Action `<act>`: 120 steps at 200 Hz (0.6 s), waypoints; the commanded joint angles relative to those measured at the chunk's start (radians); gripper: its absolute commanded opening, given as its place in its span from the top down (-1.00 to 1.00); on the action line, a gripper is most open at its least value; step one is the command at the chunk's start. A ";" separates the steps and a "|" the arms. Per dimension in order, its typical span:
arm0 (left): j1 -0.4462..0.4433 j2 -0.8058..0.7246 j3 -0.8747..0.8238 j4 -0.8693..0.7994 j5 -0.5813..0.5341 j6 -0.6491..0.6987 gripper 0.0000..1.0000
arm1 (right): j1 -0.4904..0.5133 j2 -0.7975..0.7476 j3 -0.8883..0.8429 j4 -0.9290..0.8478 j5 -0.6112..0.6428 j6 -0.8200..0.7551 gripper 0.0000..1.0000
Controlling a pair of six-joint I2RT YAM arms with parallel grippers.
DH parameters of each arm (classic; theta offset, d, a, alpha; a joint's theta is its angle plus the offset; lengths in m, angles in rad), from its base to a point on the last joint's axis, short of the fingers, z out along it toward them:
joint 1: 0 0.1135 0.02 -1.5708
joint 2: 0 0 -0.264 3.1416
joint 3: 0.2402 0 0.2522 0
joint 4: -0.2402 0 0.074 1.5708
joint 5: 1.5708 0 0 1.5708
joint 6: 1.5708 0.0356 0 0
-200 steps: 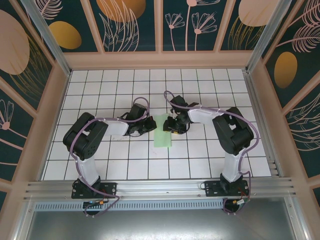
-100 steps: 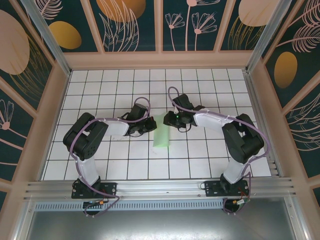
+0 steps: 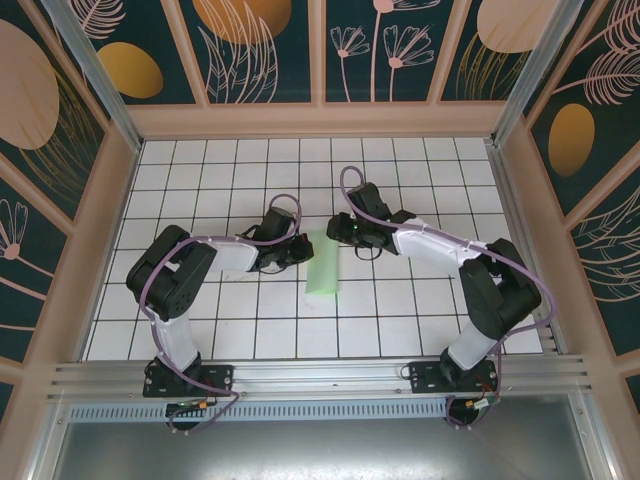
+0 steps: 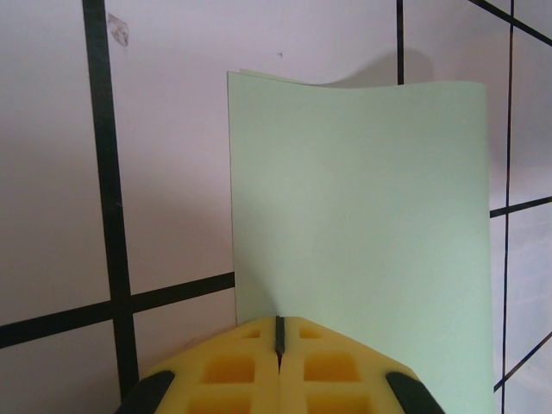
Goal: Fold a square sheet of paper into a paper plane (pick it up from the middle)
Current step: Hold the square sheet of paper at the center of the table.
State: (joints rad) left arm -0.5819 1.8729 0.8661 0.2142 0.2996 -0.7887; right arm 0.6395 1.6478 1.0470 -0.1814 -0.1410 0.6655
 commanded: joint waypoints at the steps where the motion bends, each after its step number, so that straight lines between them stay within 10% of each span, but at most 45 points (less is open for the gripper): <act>1: 0.007 0.124 -0.047 -0.198 -0.160 0.026 1.00 | 0.006 0.069 0.022 0.031 -0.093 -0.008 0.46; 26: 0.007 0.128 -0.047 -0.200 -0.156 0.022 1.00 | 0.006 0.145 0.051 0.045 -0.143 -0.003 0.81; 120: 0.007 0.143 -0.053 -0.199 -0.146 0.009 1.00 | -0.015 0.284 0.084 -0.008 -0.187 -0.032 0.87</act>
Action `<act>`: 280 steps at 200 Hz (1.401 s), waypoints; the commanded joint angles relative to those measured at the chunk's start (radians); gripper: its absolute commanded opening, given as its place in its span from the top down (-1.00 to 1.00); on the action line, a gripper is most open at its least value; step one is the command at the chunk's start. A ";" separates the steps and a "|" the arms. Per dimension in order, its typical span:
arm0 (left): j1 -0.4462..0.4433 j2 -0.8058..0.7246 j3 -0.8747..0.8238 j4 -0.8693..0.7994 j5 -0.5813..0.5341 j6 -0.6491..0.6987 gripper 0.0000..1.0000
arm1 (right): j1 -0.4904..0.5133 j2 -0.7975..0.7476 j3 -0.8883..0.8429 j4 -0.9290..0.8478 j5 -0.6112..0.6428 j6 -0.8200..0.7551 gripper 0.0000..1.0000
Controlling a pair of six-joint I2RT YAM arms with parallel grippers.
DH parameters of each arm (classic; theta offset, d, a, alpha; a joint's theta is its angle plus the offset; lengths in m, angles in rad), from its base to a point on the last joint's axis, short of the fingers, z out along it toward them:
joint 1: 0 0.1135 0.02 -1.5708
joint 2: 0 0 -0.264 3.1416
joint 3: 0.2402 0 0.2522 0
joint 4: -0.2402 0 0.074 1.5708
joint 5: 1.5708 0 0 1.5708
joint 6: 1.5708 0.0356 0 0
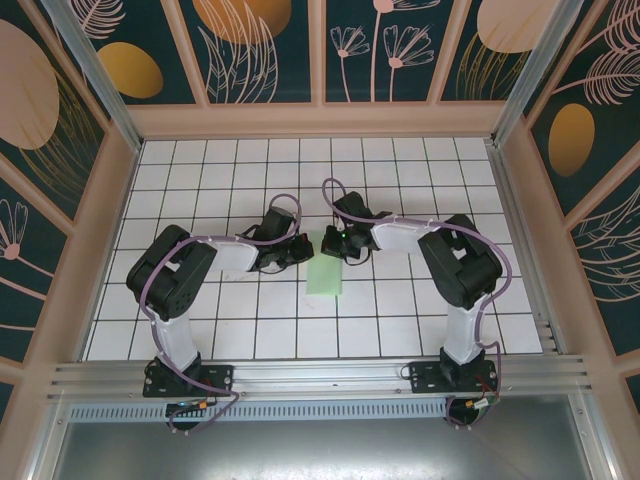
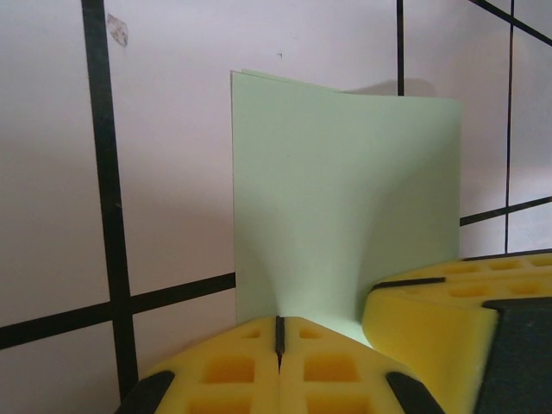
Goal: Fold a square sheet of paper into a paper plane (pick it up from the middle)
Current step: Hold the square sheet of paper at the center of the table, then fold the square sheet of paper in half at the center of the table.
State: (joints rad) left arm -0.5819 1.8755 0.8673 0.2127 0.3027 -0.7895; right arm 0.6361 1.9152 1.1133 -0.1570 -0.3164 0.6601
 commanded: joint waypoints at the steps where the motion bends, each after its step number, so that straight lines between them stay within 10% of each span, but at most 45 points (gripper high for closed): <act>1: 0.007 0.140 -0.054 -0.197 -0.149 0.009 1.00 | -0.012 0.017 0.017 -0.034 -0.011 -0.028 0.87; 129: 0.008 0.162 -0.063 -0.210 -0.174 0.001 1.00 | -0.120 -0.129 -0.183 -0.012 -0.119 -0.287 0.90; 280: 0.007 0.157 -0.067 -0.205 -0.172 -0.016 1.00 | -0.003 -0.083 -0.186 0.085 -0.240 -0.233 0.93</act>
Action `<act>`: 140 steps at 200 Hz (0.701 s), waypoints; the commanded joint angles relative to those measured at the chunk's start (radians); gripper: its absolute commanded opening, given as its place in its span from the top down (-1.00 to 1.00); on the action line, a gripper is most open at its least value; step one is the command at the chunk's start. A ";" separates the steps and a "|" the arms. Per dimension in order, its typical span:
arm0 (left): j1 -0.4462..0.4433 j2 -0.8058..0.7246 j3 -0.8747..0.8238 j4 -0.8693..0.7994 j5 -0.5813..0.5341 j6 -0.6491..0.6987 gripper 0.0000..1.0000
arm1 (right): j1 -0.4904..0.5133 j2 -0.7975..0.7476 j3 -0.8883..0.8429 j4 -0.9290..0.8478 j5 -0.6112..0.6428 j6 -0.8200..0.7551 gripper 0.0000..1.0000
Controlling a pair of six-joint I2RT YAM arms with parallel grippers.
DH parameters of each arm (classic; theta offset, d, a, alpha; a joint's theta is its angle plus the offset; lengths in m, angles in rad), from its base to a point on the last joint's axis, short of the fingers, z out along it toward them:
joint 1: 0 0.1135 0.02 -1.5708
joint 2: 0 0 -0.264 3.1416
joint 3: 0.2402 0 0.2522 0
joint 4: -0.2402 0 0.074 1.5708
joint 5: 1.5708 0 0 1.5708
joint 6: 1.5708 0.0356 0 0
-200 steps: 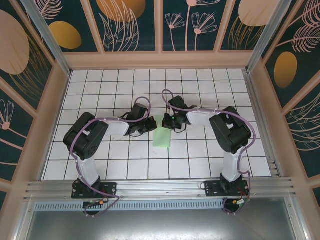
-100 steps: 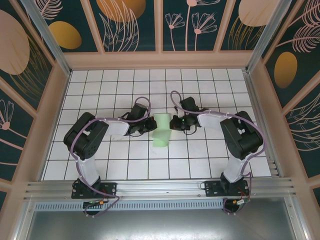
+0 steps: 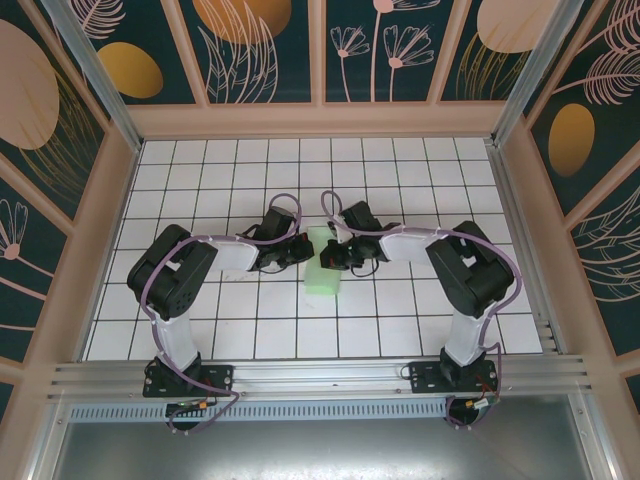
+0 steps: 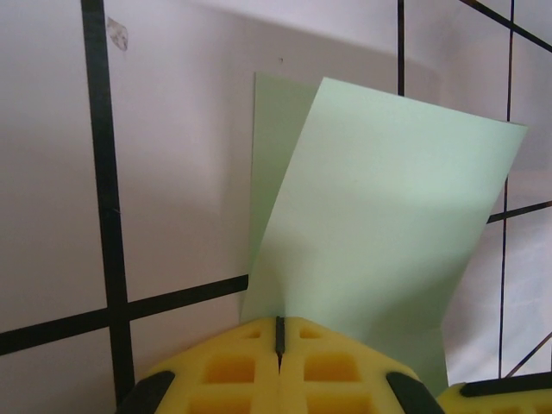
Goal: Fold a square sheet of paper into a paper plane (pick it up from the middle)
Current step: Fold the square sheet of paper in half at the center of the table.
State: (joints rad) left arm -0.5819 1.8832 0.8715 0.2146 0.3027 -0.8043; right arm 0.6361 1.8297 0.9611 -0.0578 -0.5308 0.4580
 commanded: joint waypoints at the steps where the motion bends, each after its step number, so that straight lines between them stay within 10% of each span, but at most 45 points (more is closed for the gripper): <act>1: 0.007 0.149 -0.071 -0.207 -0.172 -0.001 1.00 | -0.004 0.001 -0.035 -0.014 -0.025 -0.032 0.93; 140: 0.007 0.160 -0.083 -0.202 -0.187 -0.003 1.00 | -0.058 -0.138 -0.236 -0.117 -0.026 -0.190 0.96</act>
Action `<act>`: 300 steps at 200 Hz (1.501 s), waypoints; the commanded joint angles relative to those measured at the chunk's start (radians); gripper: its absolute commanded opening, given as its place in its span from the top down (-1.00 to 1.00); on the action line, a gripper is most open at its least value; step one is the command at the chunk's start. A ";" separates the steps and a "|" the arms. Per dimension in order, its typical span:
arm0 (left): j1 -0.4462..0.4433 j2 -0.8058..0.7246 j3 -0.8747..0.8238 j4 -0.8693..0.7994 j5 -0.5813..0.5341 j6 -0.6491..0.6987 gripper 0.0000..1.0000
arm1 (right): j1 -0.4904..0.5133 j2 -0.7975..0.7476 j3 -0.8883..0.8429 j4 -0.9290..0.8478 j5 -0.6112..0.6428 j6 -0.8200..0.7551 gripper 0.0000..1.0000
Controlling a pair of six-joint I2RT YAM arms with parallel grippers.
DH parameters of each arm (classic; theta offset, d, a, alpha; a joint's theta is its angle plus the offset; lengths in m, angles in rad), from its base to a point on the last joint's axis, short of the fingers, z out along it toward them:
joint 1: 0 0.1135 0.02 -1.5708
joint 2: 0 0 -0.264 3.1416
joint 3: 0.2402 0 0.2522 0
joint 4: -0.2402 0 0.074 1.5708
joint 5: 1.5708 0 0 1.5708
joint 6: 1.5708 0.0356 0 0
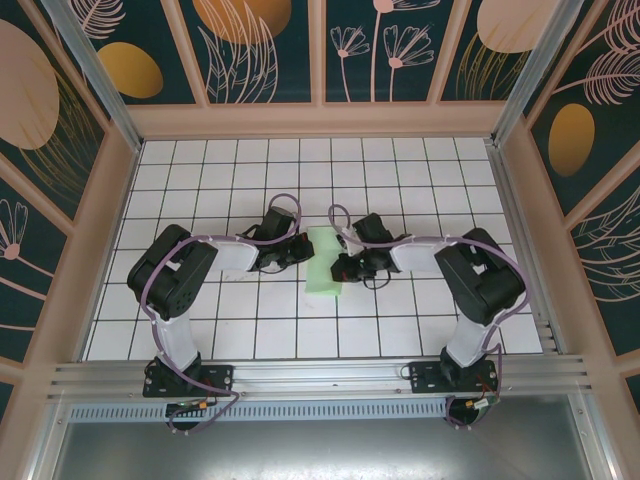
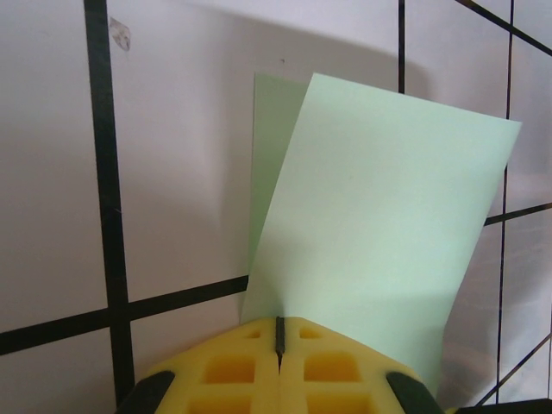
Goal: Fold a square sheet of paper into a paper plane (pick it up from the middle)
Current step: Fold the square sheet of paper in half at the center of the table.
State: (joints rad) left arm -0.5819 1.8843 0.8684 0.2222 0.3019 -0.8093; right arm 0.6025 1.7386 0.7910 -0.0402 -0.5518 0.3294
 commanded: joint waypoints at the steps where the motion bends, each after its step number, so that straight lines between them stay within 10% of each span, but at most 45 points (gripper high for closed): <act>1: 0.007 0.158 -0.079 -0.211 -0.186 0.002 1.00 | -0.025 -0.050 -0.066 -0.135 -0.005 -0.062 0.96; 137: 0.007 0.154 -0.082 -0.204 -0.182 -0.006 1.00 | 0.063 0.041 0.047 0.056 0.002 0.094 1.00; 239: 0.007 0.162 -0.078 -0.205 -0.193 -0.001 1.00 | 0.043 -0.187 -0.243 0.028 0.000 0.088 1.00; 300: 0.007 0.145 -0.066 -0.198 -0.172 0.009 1.00 | -0.020 -0.294 -0.132 0.077 0.063 0.148 1.00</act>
State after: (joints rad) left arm -0.5816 1.8843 0.8631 0.2348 0.3019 -0.8158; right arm 0.6064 1.4742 0.5858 -0.0177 -0.5262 0.4324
